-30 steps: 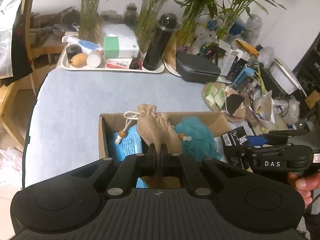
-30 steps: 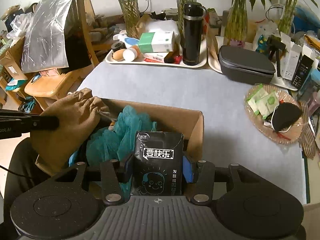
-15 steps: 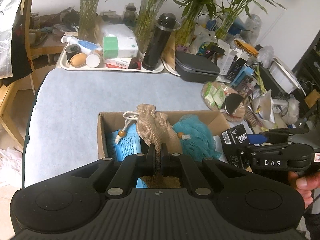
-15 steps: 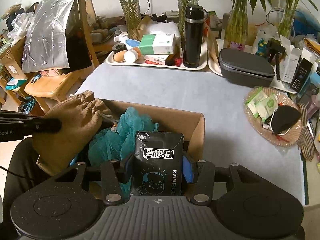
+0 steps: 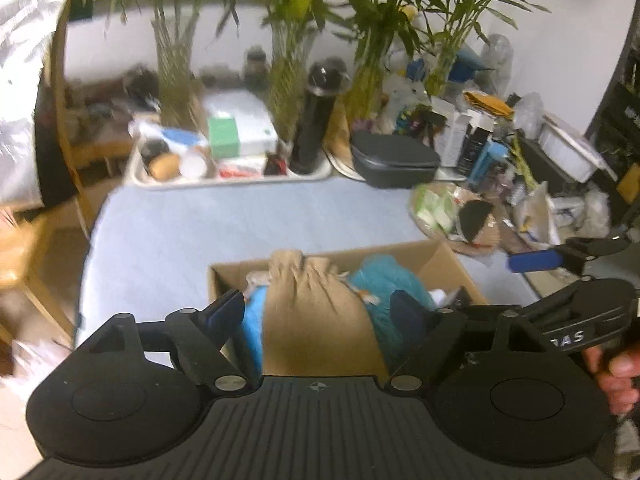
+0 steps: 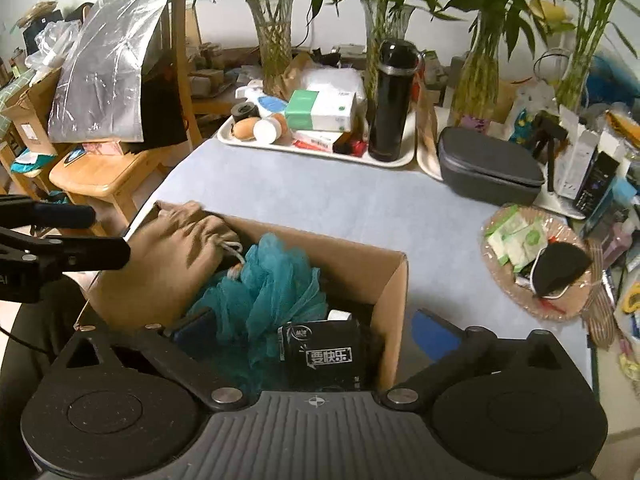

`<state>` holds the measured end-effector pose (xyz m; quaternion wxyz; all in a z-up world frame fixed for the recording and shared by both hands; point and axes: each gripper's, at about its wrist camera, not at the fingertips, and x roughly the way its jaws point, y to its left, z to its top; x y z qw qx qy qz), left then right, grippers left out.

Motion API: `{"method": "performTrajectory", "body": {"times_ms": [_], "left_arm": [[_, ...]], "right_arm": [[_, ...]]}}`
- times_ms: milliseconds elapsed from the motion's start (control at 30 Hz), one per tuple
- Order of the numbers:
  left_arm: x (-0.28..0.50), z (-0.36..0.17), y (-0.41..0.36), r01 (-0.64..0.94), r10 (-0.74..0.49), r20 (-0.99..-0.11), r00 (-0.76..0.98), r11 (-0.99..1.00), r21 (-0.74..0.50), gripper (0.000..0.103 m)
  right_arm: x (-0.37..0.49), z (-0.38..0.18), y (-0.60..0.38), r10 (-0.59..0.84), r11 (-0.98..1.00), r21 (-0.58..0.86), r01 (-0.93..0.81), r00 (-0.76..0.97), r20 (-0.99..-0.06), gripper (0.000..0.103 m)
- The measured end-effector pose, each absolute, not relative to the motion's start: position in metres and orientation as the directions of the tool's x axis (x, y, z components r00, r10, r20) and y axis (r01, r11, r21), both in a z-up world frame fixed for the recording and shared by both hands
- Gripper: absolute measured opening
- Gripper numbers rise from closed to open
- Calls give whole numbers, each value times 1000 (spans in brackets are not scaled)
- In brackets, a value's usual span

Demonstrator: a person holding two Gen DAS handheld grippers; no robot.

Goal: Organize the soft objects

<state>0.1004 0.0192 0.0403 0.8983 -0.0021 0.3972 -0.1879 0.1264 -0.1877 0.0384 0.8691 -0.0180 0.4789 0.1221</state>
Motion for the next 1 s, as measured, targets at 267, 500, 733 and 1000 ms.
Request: {"method": "performTrajectory", "body": {"times_ms": [267, 500, 733, 1000], "left_arm": [[84, 54, 21, 330, -267, -668, 695, 943, -34, 83], [65, 59, 25, 315, -243, -618, 748, 949, 7, 103], [50, 57, 23, 299, -199, -613, 765, 952, 64, 103], [33, 53, 20, 285, -178, -597, 783, 954, 90, 103]], "right_arm": [[109, 56, -187, 109, 977, -25, -210, 602, -791, 103], [83, 71, -184, 42, 979, -111, -174, 693, -720, 103], [60, 78, -177, 24, 981, -125, -146, 740, -672, 103], [42, 77, -172, 12, 990, -97, -102, 747, -665, 103]]}}
